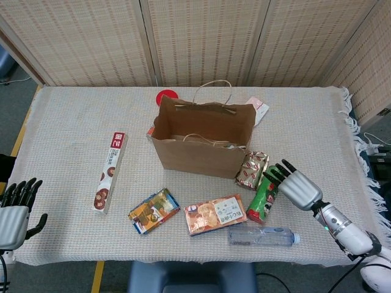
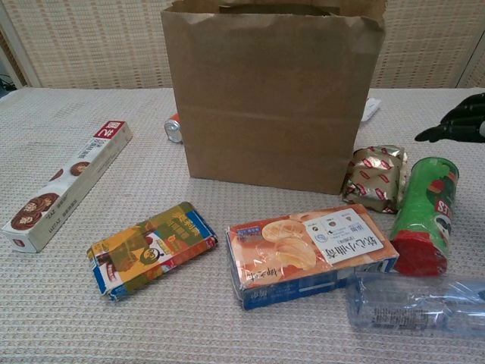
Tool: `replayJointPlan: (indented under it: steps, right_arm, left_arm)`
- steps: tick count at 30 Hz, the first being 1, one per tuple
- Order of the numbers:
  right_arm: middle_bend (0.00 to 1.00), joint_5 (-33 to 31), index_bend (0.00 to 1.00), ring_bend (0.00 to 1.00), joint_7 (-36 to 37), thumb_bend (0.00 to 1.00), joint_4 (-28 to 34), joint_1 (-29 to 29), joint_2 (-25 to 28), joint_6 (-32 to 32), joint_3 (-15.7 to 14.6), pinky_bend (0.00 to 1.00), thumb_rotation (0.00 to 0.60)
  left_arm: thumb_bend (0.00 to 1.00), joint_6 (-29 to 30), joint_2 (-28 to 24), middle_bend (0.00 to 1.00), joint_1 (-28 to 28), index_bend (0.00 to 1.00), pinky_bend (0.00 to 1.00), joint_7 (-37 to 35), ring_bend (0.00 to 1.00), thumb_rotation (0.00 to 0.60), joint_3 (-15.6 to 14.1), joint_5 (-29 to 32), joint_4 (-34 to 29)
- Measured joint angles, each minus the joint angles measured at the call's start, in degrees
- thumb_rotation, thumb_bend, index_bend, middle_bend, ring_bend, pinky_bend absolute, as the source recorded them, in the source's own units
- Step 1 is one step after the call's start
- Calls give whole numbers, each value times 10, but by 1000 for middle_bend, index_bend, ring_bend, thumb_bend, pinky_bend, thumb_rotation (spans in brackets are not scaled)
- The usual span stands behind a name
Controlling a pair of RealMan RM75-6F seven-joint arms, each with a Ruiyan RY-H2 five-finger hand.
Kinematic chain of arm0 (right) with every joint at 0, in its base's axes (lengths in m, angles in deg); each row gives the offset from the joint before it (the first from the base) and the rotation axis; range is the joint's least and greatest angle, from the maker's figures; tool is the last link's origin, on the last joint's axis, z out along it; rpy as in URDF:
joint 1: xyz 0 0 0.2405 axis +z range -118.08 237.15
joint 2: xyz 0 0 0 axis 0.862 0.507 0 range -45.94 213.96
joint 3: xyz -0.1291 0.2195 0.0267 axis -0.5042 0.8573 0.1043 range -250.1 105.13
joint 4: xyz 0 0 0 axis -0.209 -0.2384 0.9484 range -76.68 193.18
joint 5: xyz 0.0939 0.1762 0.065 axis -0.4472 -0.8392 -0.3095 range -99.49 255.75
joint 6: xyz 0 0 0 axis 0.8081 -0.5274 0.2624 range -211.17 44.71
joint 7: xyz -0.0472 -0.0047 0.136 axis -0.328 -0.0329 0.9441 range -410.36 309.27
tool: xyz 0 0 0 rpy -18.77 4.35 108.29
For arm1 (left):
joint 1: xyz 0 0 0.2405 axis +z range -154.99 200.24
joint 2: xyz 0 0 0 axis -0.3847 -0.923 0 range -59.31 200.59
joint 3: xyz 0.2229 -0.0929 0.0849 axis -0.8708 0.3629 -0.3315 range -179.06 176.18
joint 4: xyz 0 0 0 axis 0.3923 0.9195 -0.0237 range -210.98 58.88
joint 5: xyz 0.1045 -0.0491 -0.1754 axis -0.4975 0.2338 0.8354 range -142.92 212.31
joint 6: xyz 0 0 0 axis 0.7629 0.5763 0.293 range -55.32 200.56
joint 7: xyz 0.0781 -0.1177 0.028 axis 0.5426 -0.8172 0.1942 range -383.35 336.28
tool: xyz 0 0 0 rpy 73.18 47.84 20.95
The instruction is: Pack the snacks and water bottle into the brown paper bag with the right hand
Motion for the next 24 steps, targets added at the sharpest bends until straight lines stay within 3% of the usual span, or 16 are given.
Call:
replayJointPlan:
  steps: [12,18,21,24]
  right_arm:
    - [130,-20,5,99,-37,0,-47,15,-93,41,0,106,600]
    - [178,-35,115,157,-49,0,-72,12,-120,52,-4,164,600]
    - [283,-33,264,263,-54,63,-87,10,-133,45,-7,265,600]
    - [457,-20,504,474,-53,220,-100,7,-143,24,-9,457,600]
  left_arm:
    - [369,-1,-1,0,0,0,0,-3,0,600,0,-1,1]
    - [369,-1,-1,0,-1,0,0,-4,0,600,-1,-1,1]
    - [370,-1,-1,0,-1,0,0,-4,0,600,-1,-1,1]
    - [369,-1,-1,0,-1,0,0,-4,0,600,-1,-1,1]
